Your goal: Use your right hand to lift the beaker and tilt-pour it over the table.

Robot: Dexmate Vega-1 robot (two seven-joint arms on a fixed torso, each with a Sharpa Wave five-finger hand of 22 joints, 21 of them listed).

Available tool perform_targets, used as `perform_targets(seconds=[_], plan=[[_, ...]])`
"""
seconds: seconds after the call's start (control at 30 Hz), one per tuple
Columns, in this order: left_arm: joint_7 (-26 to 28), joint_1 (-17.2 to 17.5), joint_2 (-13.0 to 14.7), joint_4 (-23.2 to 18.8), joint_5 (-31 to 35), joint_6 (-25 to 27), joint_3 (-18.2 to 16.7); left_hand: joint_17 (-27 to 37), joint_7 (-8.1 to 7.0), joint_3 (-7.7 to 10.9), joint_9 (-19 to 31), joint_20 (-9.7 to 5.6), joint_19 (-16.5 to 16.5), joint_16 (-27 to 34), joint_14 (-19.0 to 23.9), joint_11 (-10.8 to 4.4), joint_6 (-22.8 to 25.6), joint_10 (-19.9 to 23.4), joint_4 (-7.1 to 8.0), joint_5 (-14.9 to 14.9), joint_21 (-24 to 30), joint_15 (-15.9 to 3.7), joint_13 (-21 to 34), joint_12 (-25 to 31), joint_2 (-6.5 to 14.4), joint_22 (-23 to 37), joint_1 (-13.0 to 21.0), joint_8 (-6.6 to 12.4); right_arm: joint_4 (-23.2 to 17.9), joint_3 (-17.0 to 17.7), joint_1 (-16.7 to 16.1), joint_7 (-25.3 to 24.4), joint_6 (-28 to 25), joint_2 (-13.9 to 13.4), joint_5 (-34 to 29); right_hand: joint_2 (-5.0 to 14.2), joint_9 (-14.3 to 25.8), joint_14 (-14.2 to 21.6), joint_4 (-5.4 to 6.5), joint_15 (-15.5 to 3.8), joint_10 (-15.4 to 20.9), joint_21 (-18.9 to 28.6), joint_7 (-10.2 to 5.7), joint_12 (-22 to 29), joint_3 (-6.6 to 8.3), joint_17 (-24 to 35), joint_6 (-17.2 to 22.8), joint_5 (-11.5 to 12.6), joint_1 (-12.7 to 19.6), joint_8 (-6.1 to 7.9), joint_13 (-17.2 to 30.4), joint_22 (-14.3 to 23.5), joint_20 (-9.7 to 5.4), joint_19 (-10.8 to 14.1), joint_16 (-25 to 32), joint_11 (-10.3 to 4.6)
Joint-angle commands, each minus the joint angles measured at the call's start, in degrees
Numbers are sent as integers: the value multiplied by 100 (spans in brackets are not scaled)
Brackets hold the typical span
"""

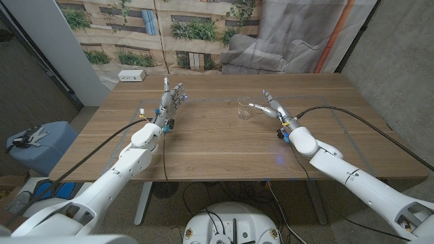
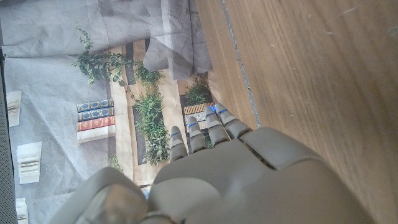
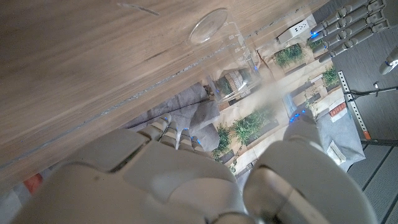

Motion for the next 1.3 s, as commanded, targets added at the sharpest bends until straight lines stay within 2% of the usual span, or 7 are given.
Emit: perform_targets(seconds=[0.03, 0.4, 0.53, 0.97, 1.13, 1.23, 1.3], plan=[[2, 2, 0, -6, 0, 1, 0, 31, -37, -44, 19, -54, 41, 25, 40, -13, -7, 38, 7, 26, 41, 14, 17, 31, 138, 18, 2, 43, 137, -195, 126, -6, -107, 138, -211, 38, 26, -55, -18, 16, -86, 59, 253, 51, 86, 3, -1195, -15, 167, 48, 26, 15, 45, 15, 47, 5], [1, 1, 0, -4, 0, -1, 0, 31, -39, -44, 19, -57, 40, 26, 43, -2, -9, 42, 8, 26, 41, 9, 17, 32, 138, 18, 1, 42, 415, -326, 209, -63, -36, 312, -229, 19, 42, -22, -46, -73, -95, 101, 240, 96, 168, -16, -1283, 4, 408, 101, 62, 12, -30, 141, 81, -41], [1, 1, 0, -5, 0, 0, 0, 31, -47, -44, 19, -55, 40, 25, 41, -5, -5, 38, 7, 27, 41, 15, 17, 31, 138, 18, 2, 43, 571, -349, 245, -130, 31, 399, -213, -4, 52, 34, -52, -127, -42, 113, 238, 132, 202, -28, -1222, 21, 524, 161, 80, 9, -102, 206, 108, -105], [3, 3, 1, -8, 0, 2, 0, 31, -44, -44, 19, -52, 39, 27, 46, -14, -4, 46, 7, 27, 40, 10, 17, 34, 138, 18, 2, 44, 1186, -442, 440, -318, 352, 713, -140, -76, 75, 238, -55, -242, 133, 136, 228, 215, 276, -62, -1064, 54, 809, 284, 124, 6, -171, 385, 182, -186], [3, 3, 2, -10, 0, 2, -1, 31, -39, -44, 19, -54, 39, 27, 45, -12, -5, 40, 7, 27, 41, 14, 17, 32, 138, 18, 2, 43, 1306, -497, 504, -347, 360, 803, -144, -115, 88, 370, -51, -311, 244, 159, 220, 257, 318, -79, -955, 68, 972, 354, 154, 6, -189, 528, 225, -234], [3, 3, 2, -10, -1, 3, -1, 31, -42, -44, 19, -51, 39, 27, 45, -12, -10, 44, 8, 27, 40, 14, 17, 33, 138, 18, 1, 41, 1388, -516, 528, -404, 425, 850, -149, -166, 99, 523, -38, -418, 414, 157, 194, 316, 345, -100, -852, 71, 1107, 415, 183, 8, -168, 619, 270, -355], [3, 4, 3, -11, -1, 4, -1, 31, -42, -44, 19, -54, 41, 27, 44, -12, -10, 46, 8, 27, 41, 15, 17, 34, 138, 18, 1, 41, 1446, -528, 554, -384, 469, 877, -119, -182, 102, 548, -34, -463, 452, 151, 177, 328, 350, -107, -813, 71, 1138, 434, 191, 8, -170, 629, 274, -384]])
